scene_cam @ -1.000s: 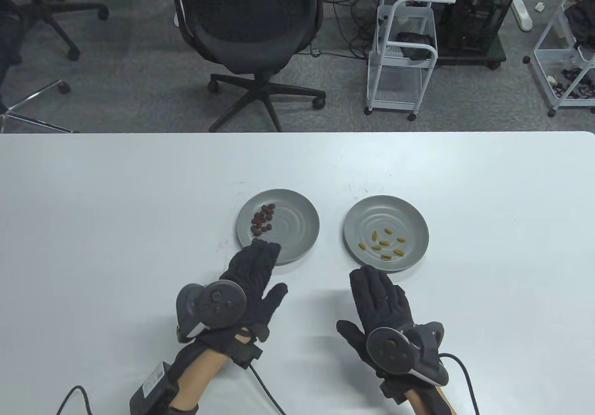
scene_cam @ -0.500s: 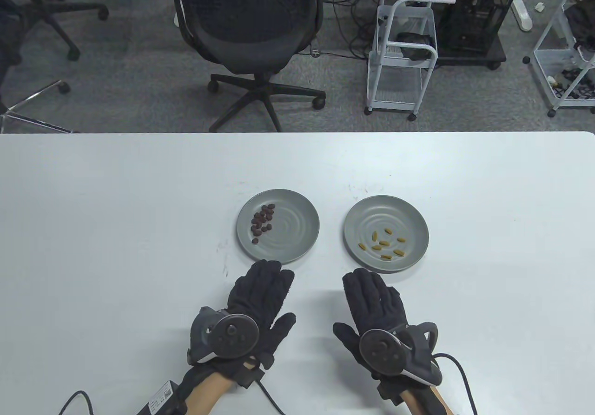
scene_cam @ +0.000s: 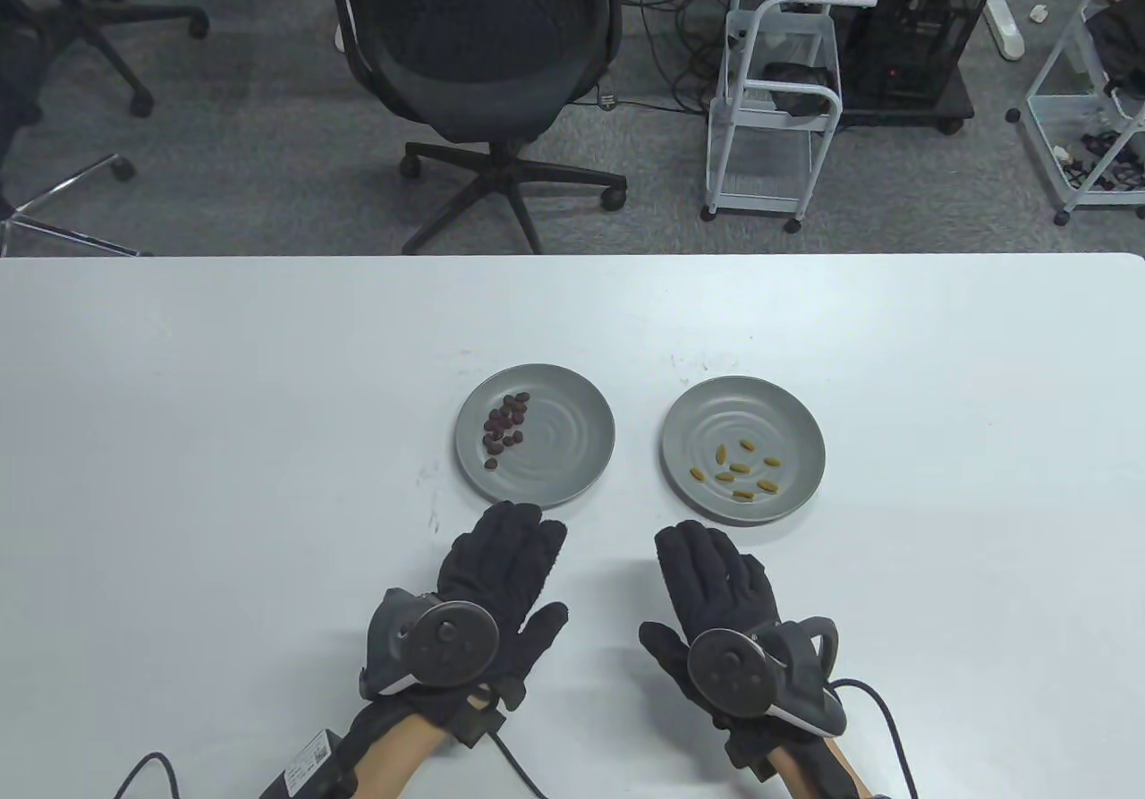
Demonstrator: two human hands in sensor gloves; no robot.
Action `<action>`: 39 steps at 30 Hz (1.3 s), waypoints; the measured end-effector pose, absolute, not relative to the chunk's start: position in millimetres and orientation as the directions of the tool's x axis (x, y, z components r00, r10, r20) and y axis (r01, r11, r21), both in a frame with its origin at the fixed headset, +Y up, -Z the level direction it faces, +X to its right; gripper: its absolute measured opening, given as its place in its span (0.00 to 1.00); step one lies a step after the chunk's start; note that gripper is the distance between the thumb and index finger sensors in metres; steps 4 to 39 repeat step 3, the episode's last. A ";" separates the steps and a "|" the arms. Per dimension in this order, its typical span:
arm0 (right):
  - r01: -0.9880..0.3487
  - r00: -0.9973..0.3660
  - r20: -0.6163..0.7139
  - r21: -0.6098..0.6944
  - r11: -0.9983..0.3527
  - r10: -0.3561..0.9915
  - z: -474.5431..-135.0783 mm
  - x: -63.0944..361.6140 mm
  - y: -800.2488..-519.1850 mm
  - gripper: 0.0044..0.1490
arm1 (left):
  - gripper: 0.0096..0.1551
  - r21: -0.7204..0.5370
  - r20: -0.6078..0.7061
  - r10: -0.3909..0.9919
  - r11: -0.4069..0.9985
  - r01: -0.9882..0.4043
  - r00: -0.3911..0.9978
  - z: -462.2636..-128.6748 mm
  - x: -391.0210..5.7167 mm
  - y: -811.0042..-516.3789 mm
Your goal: Pick raisins with hand pinch into plate
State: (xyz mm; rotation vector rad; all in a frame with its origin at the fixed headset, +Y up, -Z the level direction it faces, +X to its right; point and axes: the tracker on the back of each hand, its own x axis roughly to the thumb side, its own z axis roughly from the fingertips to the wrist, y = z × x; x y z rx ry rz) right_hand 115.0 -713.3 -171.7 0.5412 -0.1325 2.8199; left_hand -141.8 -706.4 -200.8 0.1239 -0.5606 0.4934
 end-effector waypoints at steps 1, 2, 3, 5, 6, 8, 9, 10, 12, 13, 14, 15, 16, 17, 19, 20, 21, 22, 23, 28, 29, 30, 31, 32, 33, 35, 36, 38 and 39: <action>-0.275 -0.895 0.375 -0.039 -0.961 0.241 -171.6 115.1 -713.1 0.61 | 0.48 -0.018 0.540 0.413 0.877 -0.480 0.734 -200.8 -141.4 -706.5; -0.274 -0.895 0.375 -0.038 -0.961 0.241 -171.6 115.2 -713.0 0.61 | 0.48 -0.018 0.541 0.412 0.877 -0.480 0.733 -200.9 -141.0 -706.6; -0.274 -0.896 0.374 -0.038 -0.961 0.240 -171.8 115.4 -713.1 0.61 | 0.48 -0.019 0.542 0.411 0.878 -0.478 0.733 -200.8 -141.0 -707.1; -0.274 -0.896 0.374 -0.038 -0.961 0.240 -171.8 115.4 -713.1 0.61 | 0.48 -0.019 0.542 0.411 0.878 -0.478 0.733 -200.8 -141.0 -707.1; -0.274 -0.896 0.374 -0.038 -0.961 0.240 -171.8 115.4 -713.1 0.61 | 0.48 -0.019 0.542 0.411 0.878 -0.478 0.733 -200.8 -141.0 -707.1; -0.274 -0.896 0.374 -0.038 -0.961 0.240 -171.8 115.4 -713.1 0.61 | 0.48 -0.019 0.542 0.411 0.878 -0.478 0.733 -200.8 -141.0 -707.1; -0.274 -0.896 0.374 -0.038 -0.961 0.240 -171.8 115.4 -713.1 0.61 | 0.48 -0.019 0.542 0.411 0.878 -0.478 0.733 -200.8 -141.0 -707.1; -0.274 -0.896 0.374 -0.038 -0.961 0.240 -171.8 115.4 -713.1 0.61 | 0.48 -0.019 0.542 0.411 0.878 -0.478 0.733 -200.8 -141.0 -707.1; -0.274 -0.896 0.374 -0.038 -0.961 0.240 -171.8 115.4 -713.1 0.61 | 0.48 -0.019 0.542 0.411 0.878 -0.478 0.733 -200.8 -141.0 -707.1; -0.274 -0.896 0.374 -0.038 -0.961 0.240 -171.8 115.4 -713.1 0.61 | 0.48 -0.019 0.542 0.411 0.878 -0.478 0.733 -200.8 -141.0 -707.1; -0.274 -0.896 0.374 -0.038 -0.961 0.240 -171.8 115.4 -713.1 0.61 | 0.48 -0.019 0.542 0.411 0.878 -0.478 0.733 -200.8 -141.0 -707.1; -0.274 -0.896 0.374 -0.038 -0.961 0.240 -171.8 115.4 -713.1 0.61 | 0.48 -0.019 0.542 0.411 0.878 -0.478 0.733 -200.8 -141.0 -707.1; -0.274 -0.896 0.374 -0.038 -0.961 0.240 -171.8 115.4 -713.1 0.61 | 0.48 -0.019 0.542 0.411 0.878 -0.478 0.733 -200.8 -141.0 -707.1; -0.274 -0.896 0.374 -0.038 -0.961 0.240 -171.8 115.4 -713.1 0.61 | 0.48 -0.019 0.542 0.411 0.878 -0.478 0.733 -200.8 -141.0 -707.1; -0.274 -0.896 0.374 -0.038 -0.961 0.240 -171.8 115.4 -713.1 0.61 | 0.48 -0.019 0.542 0.411 0.878 -0.478 0.733 -200.8 -141.0 -707.1; -0.274 -0.896 0.374 -0.038 -0.961 0.240 -171.8 115.4 -713.1 0.61 | 0.48 -0.019 0.542 0.411 0.878 -0.478 0.733 -200.8 -141.0 -707.1; -0.274 -0.896 0.374 -0.038 -0.961 0.240 -171.8 115.4 -713.1 0.61 | 0.48 -0.019 0.542 0.411 0.878 -0.478 0.733 -200.8 -141.0 -707.1; -0.274 -0.896 0.374 -0.038 -0.961 0.240 -171.8 115.4 -713.1 0.61 | 0.48 -0.019 0.542 0.411 0.878 -0.478 0.733 -200.8 -141.0 -707.1; -0.274 -0.896 0.374 -0.038 -0.961 0.240 -171.8 115.4 -713.1 0.61 | 0.48 -0.019 0.542 0.411 0.878 -0.478 0.733 -200.8 -141.0 -707.1; -0.274 -0.896 0.374 -0.038 -0.961 0.240 -171.8 115.4 -713.1 0.61 | 0.48 -0.019 0.542 0.411 0.878 -0.478 0.733 -200.8 -141.0 -707.1; -0.274 -0.896 0.374 -0.038 -0.961 0.240 -171.8 115.4 -713.1 0.61 | 0.48 -0.019 0.542 0.411 0.878 -0.478 0.733 -200.8 -141.0 -707.1; -0.274 -0.896 0.374 -0.038 -0.961 0.240 -171.8 115.4 -713.1 0.61 | 0.48 -0.019 0.542 0.411 0.878 -0.478 0.733 -200.8 -141.0 -707.1; -0.274 -0.896 0.374 -0.038 -0.961 0.240 -171.8 115.4 -713.1 0.61 | 0.48 -0.019 0.542 0.411 0.878 -0.478 0.733 -200.8 -141.0 -707.1; -0.274 -0.896 0.374 -0.038 -0.961 0.240 -171.8 115.4 -713.1 0.61 | 0.48 -0.019 0.542 0.411 0.878 -0.478 0.733 -200.8 -141.0 -707.1; -0.274 -0.896 0.374 -0.038 -0.961 0.240 -171.8 115.4 -713.1 0.61 | 0.48 -0.019 0.542 0.411 0.878 -0.478 0.733 -200.8 -141.0 -707.1; -0.274 -0.896 0.374 -0.038 -0.961 0.240 -171.8 115.4 -713.1 0.61 | 0.48 -0.019 0.542 0.411 0.878 -0.478 0.733 -200.8 -141.0 -707.1; -0.274 -0.896 0.374 -0.038 -0.961 0.240 -171.8 115.4 -713.1 0.61 | 0.48 -0.019 0.542 0.411 0.878 -0.478 0.733 -200.8 -141.0 -707.1; -0.274 -0.896 0.374 -0.038 -0.961 0.240 -171.8 115.4 -713.1 0.61 | 0.48 -0.019 0.542 0.411 0.878 -0.478 0.733 -200.8 -141.0 -707.1; -0.274 -0.896 0.374 -0.038 -0.961 0.240 -171.8 115.4 -713.1 0.61 | 0.48 -0.019 0.542 0.411 0.878 -0.478 0.733 -200.8 -141.0 -707.1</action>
